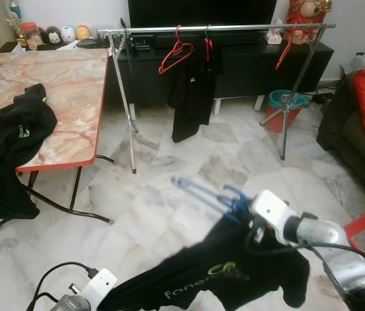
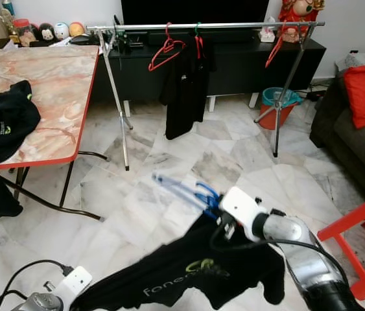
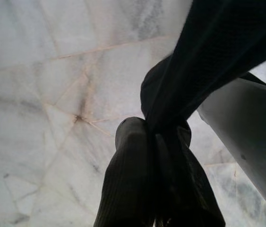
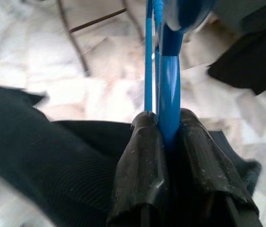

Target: Hang hanger

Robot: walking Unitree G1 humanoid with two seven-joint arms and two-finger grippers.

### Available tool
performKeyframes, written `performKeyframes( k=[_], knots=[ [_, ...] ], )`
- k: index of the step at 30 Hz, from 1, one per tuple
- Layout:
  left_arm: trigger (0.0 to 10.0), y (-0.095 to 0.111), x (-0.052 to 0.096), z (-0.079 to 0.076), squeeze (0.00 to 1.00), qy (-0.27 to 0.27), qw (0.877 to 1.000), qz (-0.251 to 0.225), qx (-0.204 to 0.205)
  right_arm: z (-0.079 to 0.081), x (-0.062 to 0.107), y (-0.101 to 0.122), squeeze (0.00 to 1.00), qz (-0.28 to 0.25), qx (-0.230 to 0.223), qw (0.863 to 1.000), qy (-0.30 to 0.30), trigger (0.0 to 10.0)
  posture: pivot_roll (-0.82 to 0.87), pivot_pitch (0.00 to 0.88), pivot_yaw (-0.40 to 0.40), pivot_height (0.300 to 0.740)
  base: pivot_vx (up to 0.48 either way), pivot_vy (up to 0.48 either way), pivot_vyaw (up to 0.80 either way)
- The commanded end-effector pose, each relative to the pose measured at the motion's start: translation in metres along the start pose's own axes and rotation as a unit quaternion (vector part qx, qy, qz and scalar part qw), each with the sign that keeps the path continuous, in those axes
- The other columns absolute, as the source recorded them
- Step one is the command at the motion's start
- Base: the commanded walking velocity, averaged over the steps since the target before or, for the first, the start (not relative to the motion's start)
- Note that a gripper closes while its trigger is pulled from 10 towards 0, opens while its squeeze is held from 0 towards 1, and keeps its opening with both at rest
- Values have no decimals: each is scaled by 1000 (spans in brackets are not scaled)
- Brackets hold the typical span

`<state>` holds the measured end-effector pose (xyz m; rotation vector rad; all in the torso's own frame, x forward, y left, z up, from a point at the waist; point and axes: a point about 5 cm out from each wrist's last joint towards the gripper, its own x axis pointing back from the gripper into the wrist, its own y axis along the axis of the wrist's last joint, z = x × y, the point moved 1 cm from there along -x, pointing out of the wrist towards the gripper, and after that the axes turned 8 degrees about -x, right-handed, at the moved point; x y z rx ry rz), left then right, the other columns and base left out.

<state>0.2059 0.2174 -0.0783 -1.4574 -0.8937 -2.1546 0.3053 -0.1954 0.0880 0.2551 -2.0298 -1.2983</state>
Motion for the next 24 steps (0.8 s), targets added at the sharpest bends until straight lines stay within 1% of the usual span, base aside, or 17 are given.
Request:
performKeyframes(
  k=[1, 2, 3, 4, 5, 8, 11, 12, 14, 15, 16, 17, 18, 19, 20, 21, 24],
  knots=[
    [0, -19, 1, -4, 0, -8, 999, 37, -7, -25, 10, 9, 0, -27, -6, 997, -69, 10000, -217, 0, -21, 740, 0, 0, 0],
    [0, -13, 0, -3, 0, -3, 1000, 21, -7, -23, 8, 10, 0, -34, -15, 997, -72, 10000, -218, 0, -21, 740, 0, 0, 0],
    [0, -1, 0, -1, 0, 1, 1000, -14, -4, -21, 5, 12, 0, -47, -15, 995, -83, 10000, -218, 0, -21, 740, 0, 0, 0],
    [0, -1, 0, -1, 0, 1, 1000, -14, -4, -21, 5, 12, 0, -47, -15, 995, -83, 10000, -218, 0, -21, 740, 0, 0, 0],
    [0, 12, 0, 2, 0, 9, 999, -49, 2, -20, 3, 12, 0, -58, -22, 993, -105, 10000, -219, 0, -23, 740, 0, 0, 0],
    [0, 38, 4, 17, 0, 49, 992, -113, 18, -18, -2, 8, 0, -79, -51, 985, -148, 10000, -216, 0, -25, 740, 0, 0, 0],
    [0, 66, 11, 30, 0, 65, 979, -186, 52, -12, -7, 0, 0, -92, -99, 976, -173, 10000, -210, 0, -26, 740, 0, 0, 0],
    [0, 80, 15, 35, 0, 62, 970, -223, 73, -8, -9, -4, 0, -97, -122, 971, -179, 10000, -205, 0, -26, 740, 0, 0, 0],
    [0, 95, 20, 38, 0, 59, 961, -260, 74, -3, -11, -10, 0, -95, -138, 969, -182, 10000, -204, 0, -25, 740, 0, 0, 0],
    [0, 114, 27, 42, 0, 51, 948, -304, 77, 2, -13, -18, 0, -94, -152, 965, -190, 10000, -204, 0, -25, 740, 0, 0, 0],
    [0, 114, 27, 42, 0, 51, 948, -304, 77, 2, -13, -18, 0, -94, -152, 965, -190, 10000, -204, 0, -25, 740, 0, 0, 0],
    [0, 123, 31, 43, 0, 45, 940, -328, 79, 4, -13, -23, 0, -97, -163, 961, -203, 10000, -204, 0, -25, 740, 0, 0, 0],
    [0, 132, 34, 43, 0, 36, 933, -348, 80, 1, -11, -27, 0, -102, -168, 952, -235, 10000, -206, 0, -20, 740, 0, 0, 0],
    [0, 132, 34, 43, 0, 36, 933, -348, 80, 1, -11, -27, 0, -102, -168, 952, -235, 10000, -206, 0, -20, 740, 0, 0, 0],
    [0, 146, 40, 43, 0, 19, 922, -379, 80, -2, -9, -34, 0, -102, -170, 939, -283, 10000, -209, 0, -15, 740, 0, 0, 0],
    [0, 150, 42, 43, 0, 13, 918, -389, 79, -3, -8, -37, 0, -100, -168, 935, -297, 10000, -209, 0, -15, 740, 0, 0, 0],
    [0, 163, 49, 44, 0, -5, 905, -419, 77, 0, -9, -45, 0, -71, -103, 935, -332, 10000, -203, 0, -10, 740, 0, 0, 0]
  ],
)
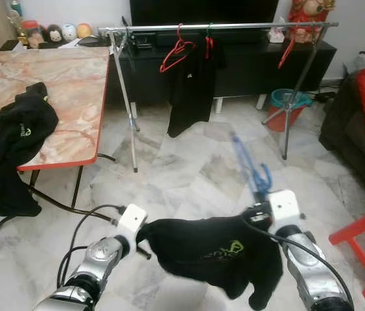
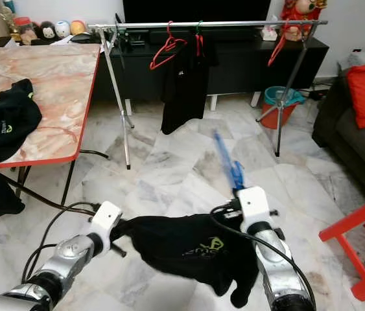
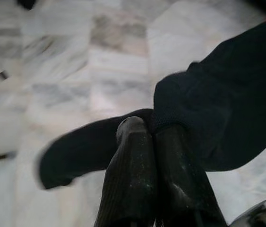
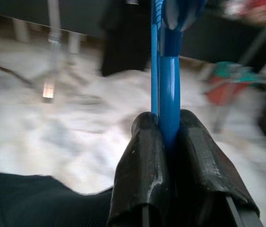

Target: Hang hanger

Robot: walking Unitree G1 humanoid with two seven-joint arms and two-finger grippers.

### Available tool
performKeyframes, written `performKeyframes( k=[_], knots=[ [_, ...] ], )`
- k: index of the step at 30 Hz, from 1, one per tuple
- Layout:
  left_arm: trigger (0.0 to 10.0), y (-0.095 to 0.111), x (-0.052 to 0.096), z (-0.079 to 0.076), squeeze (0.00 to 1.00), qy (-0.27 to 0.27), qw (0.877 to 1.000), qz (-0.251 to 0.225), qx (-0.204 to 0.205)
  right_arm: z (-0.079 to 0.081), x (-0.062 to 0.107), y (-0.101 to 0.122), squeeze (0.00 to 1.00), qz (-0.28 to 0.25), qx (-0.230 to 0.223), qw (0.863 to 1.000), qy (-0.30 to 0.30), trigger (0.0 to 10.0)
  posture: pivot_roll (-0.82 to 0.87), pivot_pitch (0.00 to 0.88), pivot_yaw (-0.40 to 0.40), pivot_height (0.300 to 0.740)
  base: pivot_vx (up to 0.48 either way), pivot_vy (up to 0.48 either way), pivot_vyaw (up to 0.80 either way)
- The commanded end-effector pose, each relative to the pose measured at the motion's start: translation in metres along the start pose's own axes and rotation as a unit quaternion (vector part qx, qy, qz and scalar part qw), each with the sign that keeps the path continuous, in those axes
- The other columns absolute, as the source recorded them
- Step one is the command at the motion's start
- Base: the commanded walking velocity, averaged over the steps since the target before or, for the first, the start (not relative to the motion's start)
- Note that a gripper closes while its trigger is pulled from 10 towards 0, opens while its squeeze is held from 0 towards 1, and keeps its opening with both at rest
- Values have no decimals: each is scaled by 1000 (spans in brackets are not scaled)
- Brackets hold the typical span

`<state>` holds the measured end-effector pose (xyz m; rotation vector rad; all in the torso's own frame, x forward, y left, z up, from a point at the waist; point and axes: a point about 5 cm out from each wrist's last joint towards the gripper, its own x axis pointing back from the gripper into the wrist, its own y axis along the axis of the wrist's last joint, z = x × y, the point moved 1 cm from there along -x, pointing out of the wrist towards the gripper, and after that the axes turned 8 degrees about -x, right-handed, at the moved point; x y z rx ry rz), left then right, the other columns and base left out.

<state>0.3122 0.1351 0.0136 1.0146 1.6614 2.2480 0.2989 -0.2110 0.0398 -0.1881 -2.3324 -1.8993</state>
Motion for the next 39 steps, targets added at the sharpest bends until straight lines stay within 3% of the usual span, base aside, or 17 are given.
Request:
performKeyframes(
  k=[1, 6, 9, 13, 14, 15, 18, 20, 22, 24, 27, 32, 36, 37, 38, 39],
  knots=[
    [0, 19, -4, 4, 0, -9, 999, -44, 6, -1, -2, 0, 0, -11, 55, 998, -28, 10000, -197, 0, -7, 740, 0, 0, 0],
    [0, 36, -5, 7, 0, -35, 995, -92, 33, -1, -1, -12, 0, 2, 98, 993, -72, 10000, -194, 0, -6, 740, 0, 0, 0],
    [0, 47, -4, 8, 0, -66, 989, -121, 51, -4, -1, -17, 0, 4, 146, 982, -116, 10000, -174, 0, 6, 740, 0, 0, 0],
    [0, 53, -4, 8, 0, -86, 984, -139, 67, -4, -1, -20, 0, 12, 141, 982, -126, 10000, -174, 0, 6, 740, 0, 0, 0],
    [0, 57, -4, 7, 0, -107, 981, -145, 74, -1, -2, -22, 0, 24, 85, 988, -124, 10000, -161, 0, 10, 740, 0, 0, 0],
    [0, 58, -4, 5, 0, -129, 977, -148, 80, 4, -4, -22, 0, 30, -5, 993, -115, 10000, -158, 0, 13, 740, 0, 0, 0],
    [0, 57, -2, 2, 0, -156, 973, -148, 87, 9, -9, -16, 0, 21, -109, 988, -112, 10000, -162, 0, 20, 740, 0, 0, 0],
    [0, 57, -1, 1, 0, -160, 972, -147, 88, 9, -9, -15, 0, 17, -122, 986, -115, 10000, -162, 0, 20, 740, 0, 0, 0],
    [0, 56, 0, -1, 0, -179, 969, -144, 89, 4, -13, -7, 0, -3, -189, 973, -131, 10000, -157, 0, 23, 740, 0, 0, 0],
    [0, 56, 1, -3, 0, -191, 967, -141, 87, -1, -15, -5, 0, -8, -212, 967, -139, 10000, -157, 0, 23, 740, 0, 0, 0],
    [0, 54, 2, -4, 0, -197, 967, -135, 84, -11, -18, 0, 0, -14, -204, 968, -147, 10000, -157, 0, 25, 740, 0, 0, 0],
    [0, 44, 4, -3, 0, -189, 973, -107, 73, -31, -18, 6, 0, -25, -112, 975, -188, 10000, -157, 0, 25, 740, 0, 0, 0],
    [0, 33, 4, -1, 0, -158, 983, -76, 51, -39, -16, -3, 0, 8, -109, 973, -203, 10000, -157, 0, 25, 740, 0, 0, 0],
    [1961, 17, 4, 10, 0, -70, 996, -24, 40, -35, -10, -24, 0, 77, -129, 970, -190, 10000, -159, 0, 25, 740, 0, 0, 0],
    [1961, 12, 5, 14, 0, -41, 998, -10, 40, -33, -7, -31, 0, 95, -140, 968, -185, 10000, -159, 0, 25, 740, 0, 0, 0],
    [4745, 6, 7, 17, 0, -9, 999, -1, 48, -29, -4, -40, 0, 119, -160, 964, -176, 10000, -160, 0, 24, 740, 0, 0, 0]
  ],
)
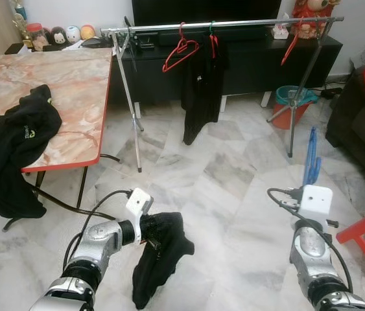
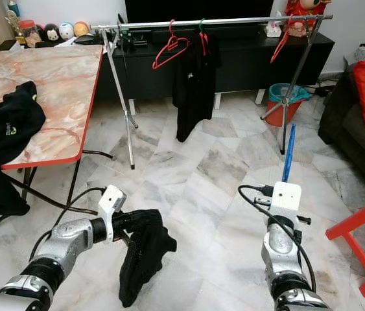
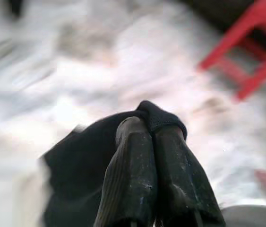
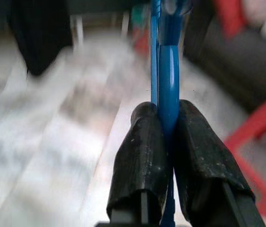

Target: Hang hanger

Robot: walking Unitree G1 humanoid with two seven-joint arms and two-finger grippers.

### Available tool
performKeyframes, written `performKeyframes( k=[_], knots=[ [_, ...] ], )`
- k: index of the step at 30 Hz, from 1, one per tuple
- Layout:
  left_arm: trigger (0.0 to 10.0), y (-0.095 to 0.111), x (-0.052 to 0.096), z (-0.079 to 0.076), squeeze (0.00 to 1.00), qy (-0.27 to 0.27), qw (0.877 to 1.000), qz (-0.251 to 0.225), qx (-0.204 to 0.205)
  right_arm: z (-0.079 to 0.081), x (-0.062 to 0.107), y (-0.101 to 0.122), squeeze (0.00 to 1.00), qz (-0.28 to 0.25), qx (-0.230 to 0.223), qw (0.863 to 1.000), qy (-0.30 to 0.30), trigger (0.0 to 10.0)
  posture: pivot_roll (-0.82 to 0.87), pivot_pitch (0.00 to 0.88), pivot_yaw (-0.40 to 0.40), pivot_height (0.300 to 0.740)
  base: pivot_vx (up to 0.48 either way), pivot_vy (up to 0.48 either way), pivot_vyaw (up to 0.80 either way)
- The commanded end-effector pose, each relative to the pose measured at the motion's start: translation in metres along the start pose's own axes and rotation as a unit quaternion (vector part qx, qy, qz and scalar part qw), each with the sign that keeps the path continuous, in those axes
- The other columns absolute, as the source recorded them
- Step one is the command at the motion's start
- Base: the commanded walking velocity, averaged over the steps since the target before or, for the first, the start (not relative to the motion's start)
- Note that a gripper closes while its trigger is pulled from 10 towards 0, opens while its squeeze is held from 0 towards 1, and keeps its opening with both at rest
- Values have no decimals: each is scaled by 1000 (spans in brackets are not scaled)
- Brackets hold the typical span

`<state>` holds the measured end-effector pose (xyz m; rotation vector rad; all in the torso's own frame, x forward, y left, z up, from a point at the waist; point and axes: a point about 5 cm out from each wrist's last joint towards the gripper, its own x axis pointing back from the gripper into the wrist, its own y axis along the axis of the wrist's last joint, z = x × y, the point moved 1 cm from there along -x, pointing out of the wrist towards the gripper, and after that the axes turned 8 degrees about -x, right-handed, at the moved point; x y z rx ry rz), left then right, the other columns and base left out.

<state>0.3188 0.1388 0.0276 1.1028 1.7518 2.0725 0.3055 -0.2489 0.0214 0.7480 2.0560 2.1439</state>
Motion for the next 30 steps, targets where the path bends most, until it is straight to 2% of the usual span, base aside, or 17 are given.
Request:
performKeyframes(
  k=[1, 3, 7, 10, 13, 15, 16, 20, 21, 22, 25, 30],
  knots=[
    [10000, -12, 7, 11, 0, 67, 998, 20, 5, -2, 8, -24, 0, 60, -22, 998, 3, 10000, -162, 0, 25, 740, 0, 0, 0],
    [10000, -28, 14, 15, 0, 117, 992, 41, 27, -2, 16, -43, 0, 98, -39, 994, 15, 10000, -165, 0, 27, 740, 0, 0, 0],
    [10000, -42, 22, 15, 0, 153, 986, 54, 49, -1, 21, -49, 0, 101, -46, 994, 18, 10000, -168, 0, 26, 740, 0, 0, 0],
    [10000, -46, 25, 17, 0, 175, 982, 50, 57, 0, 23, -50, 0, 94, -53, 994, 25, 10000, -172, 0, 27, 740, 0, 0, 0],
    [10000, -44, 27, 19, 0, 202, 976, 25, 76, 2, 24, -50, 0, 84, -63, 994, 34, 10000, -176, 0, 28, 740, 0, 0, 0],
    [10000, -37, 26, 22, 0, 224, 971, -3, 82, 2, 26, -48, 0, 72, -76, 994, 43, 10000, -182, 0, 28, 740, 0, 0, 0],
    [10000, -27, 27, 25, 0, 244, 965, -44, 88, 2, 28, -46, 0, 51, -92, 993, 48, 10000, -192, 0, 27, 740, 0, 0, 0],
    [10000, -17, 27, 26, 0, 253, 960, -81, 92, 0, 31, -46, 0, 37, -102, 993, 51, 10000, -194, 0, 25, 740, 0, 0, 0],
    [10000, -3, 27, 26, 0, 254, 956, -121, 84, -2, 34, -45, 0, 19, -107, 993, 54, 10000, -190, 0, 19, 740, 0, 0, 0],
    [10000, 1, 26, 25, 0, 252, 955, -133, 79, -3, 36, -45, 0, 15, -108, 993, 55, 10000, -190, 0, 17, 740, 0, 0, 0],
    [10000, 15, 25, 18, 0, 248, 955, -160, 30, -2, 43, -53, 0, 19, -107, 992, 59, 10000, -208, 0, 20, 740, 0, 0, 0],
    [10000, 27, 28, 13, 0, 262, 944, -198, 26, -2, 50, -67, 0, 45, -98, 992, 59, 10000, -201, 0, 14, 740, 0, 0, 0]
  ],
)
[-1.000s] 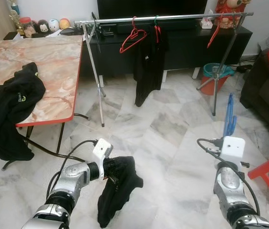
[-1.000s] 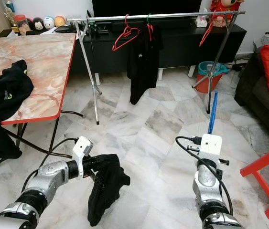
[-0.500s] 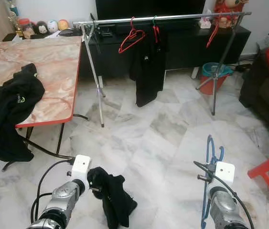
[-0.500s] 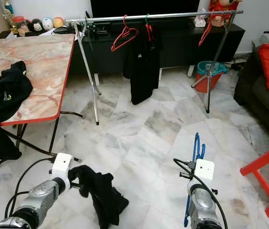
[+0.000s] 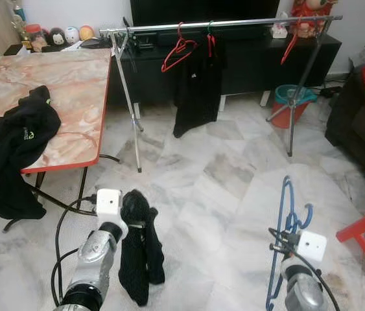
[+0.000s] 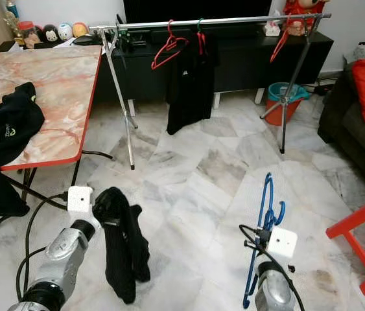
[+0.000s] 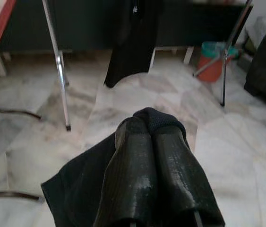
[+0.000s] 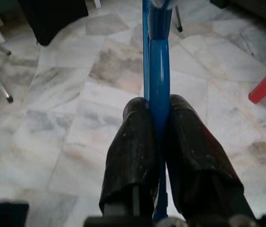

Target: Hang hanger

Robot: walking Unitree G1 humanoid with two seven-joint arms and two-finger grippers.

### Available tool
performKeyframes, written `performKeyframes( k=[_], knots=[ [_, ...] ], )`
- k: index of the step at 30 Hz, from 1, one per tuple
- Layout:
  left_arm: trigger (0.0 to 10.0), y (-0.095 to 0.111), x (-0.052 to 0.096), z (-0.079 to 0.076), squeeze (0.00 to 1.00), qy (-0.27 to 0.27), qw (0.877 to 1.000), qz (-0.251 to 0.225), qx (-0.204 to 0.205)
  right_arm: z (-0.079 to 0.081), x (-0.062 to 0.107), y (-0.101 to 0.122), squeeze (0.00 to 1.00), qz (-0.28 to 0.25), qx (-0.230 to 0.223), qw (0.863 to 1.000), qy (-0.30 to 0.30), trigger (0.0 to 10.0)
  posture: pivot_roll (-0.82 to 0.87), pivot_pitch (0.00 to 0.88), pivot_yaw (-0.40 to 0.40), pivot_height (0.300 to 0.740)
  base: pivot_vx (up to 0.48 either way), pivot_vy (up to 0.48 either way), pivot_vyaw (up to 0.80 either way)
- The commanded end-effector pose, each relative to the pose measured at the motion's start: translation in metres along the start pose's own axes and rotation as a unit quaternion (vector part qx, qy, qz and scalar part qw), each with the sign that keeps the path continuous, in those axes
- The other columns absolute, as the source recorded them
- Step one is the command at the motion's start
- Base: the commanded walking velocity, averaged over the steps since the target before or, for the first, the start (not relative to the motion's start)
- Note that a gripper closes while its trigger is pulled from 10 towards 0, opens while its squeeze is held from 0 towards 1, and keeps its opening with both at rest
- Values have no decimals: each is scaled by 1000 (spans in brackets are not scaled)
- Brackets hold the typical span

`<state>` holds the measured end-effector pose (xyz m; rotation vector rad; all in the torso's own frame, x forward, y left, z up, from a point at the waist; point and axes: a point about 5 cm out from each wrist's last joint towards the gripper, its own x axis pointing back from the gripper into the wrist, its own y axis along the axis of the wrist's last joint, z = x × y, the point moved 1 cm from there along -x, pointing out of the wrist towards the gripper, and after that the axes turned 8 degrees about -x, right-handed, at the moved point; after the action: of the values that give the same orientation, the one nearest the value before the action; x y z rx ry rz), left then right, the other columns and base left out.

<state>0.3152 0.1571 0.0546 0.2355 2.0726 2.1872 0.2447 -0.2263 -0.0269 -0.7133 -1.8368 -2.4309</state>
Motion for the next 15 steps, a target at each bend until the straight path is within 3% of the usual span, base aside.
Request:
performKeyframes(
  k=[1, 7, 9, 15],
  knots=[
    [10000, 12, 1, 0, 0, 8, 999, -33, -11, 0, 3, -5, 0, 4, 5, 1000, -1, 10000, -194, 0, 7, 740, 0, 0, 0],
    [10000, 26, 11, 2, 0, 27, 997, -67, -17, 3, 16, 1, 0, -50, 29, 998, 17, 10000, -199, 0, 6, 740, 0, 0, 0],
    [10000, 29, 24, 6, 0, 30, 996, -75, -26, 1, 35, 11, 0, -93, 35, 995, 31, 10000, -212, 0, 6, 740, 0, 0, 0],
    [10000, 35, 36, 8, 0, 40, 995, -80, -39, 1, 56, 19, 0, -115, 45, 991, 46, 10000, -214, 0, 6, 740, 0, 0, 0]
  ],
)
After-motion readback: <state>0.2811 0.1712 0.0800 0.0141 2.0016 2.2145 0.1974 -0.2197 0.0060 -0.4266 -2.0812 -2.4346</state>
